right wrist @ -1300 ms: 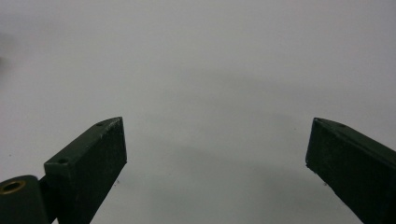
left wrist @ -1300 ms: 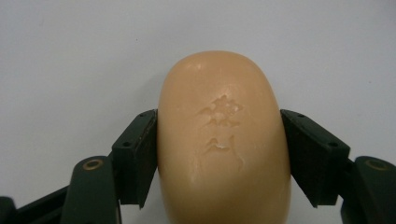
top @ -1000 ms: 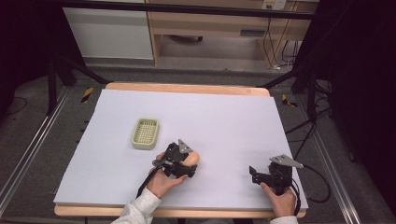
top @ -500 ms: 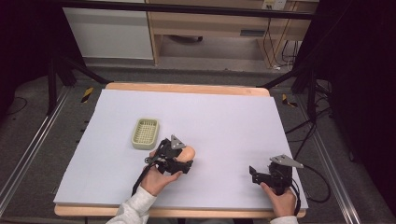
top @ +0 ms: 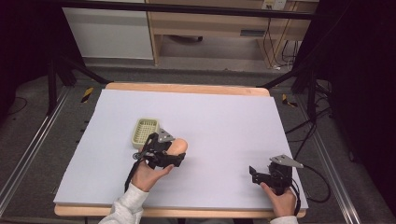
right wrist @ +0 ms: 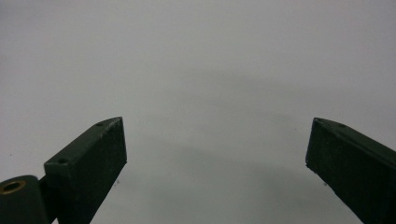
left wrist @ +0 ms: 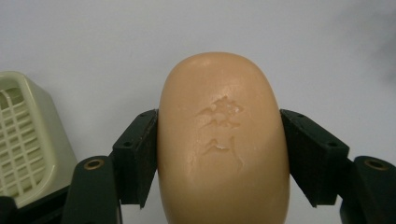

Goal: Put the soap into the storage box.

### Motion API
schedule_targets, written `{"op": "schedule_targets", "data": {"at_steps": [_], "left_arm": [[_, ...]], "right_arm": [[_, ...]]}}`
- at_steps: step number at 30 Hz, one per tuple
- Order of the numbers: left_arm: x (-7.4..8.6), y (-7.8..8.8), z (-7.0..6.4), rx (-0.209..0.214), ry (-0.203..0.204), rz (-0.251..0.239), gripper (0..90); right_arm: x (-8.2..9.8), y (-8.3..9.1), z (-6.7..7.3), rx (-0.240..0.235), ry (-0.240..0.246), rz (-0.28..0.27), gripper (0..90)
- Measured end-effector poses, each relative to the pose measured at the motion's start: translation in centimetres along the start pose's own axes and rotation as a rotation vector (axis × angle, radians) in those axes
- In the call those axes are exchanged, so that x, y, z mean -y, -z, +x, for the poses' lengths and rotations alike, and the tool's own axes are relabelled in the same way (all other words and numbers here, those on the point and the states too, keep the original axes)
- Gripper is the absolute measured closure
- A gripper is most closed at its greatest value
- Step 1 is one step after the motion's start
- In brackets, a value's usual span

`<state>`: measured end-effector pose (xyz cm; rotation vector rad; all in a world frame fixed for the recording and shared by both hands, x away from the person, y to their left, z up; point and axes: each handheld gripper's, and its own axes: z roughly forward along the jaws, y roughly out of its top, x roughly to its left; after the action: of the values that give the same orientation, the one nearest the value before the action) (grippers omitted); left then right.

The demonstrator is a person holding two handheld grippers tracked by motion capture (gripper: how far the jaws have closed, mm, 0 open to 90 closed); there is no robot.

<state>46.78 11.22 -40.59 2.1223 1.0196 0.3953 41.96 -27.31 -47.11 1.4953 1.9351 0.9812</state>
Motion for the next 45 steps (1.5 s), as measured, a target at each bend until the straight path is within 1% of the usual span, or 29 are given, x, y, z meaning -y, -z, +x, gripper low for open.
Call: {"op": "schedule_targets", "data": {"at_steps": [9,15,18,20,21,28,34,41,45], "left_arm": [[-0.3,1.3,1.2,-0.025,0.026,-0.034,31.6],[-0.3,2.3,2.2,-0.044,0.048,-0.058,31.6],[-0.3,2.6,2.6,-0.053,0.063,-0.067,31.6],[-0.3,2.7,2.9,-0.058,0.065,-0.067,31.6],[-0.3,2.7,3.0,-0.061,0.073,-0.071,31.6],[-0.2,3.0,3.9,-0.09,0.084,-0.071,31.6],[-0.1,3.2,4.9,-0.111,0.107,-0.076,31.6],[0.0,3.1,5.9,-0.131,0.135,-0.078,31.7],[0.0,3.0,6.4,-0.147,0.142,-0.074,31.7]], "right_arm": [[0.0,0.0,0.0,0.0,-0.001,0.0,5.5],[0.0,0.0,0.0,-0.001,-0.001,0.0,5.5],[0.0,0.0,0.0,0.0,0.0,0.001,5.5],[0.0,0.0,0.0,-0.001,-0.001,0.0,5.5],[0.0,0.0,0.0,-0.001,0.0,0.0,5.5],[0.0,0.0,0.0,-0.001,0.002,-0.002,5.5],[0.0,0.0,0.0,0.001,0.006,-0.007,5.5],[-0.1,0.0,0.1,-0.004,0.004,-0.006,5.4],[-0.1,0.0,0.2,-0.007,0.002,-0.005,5.5]]}}
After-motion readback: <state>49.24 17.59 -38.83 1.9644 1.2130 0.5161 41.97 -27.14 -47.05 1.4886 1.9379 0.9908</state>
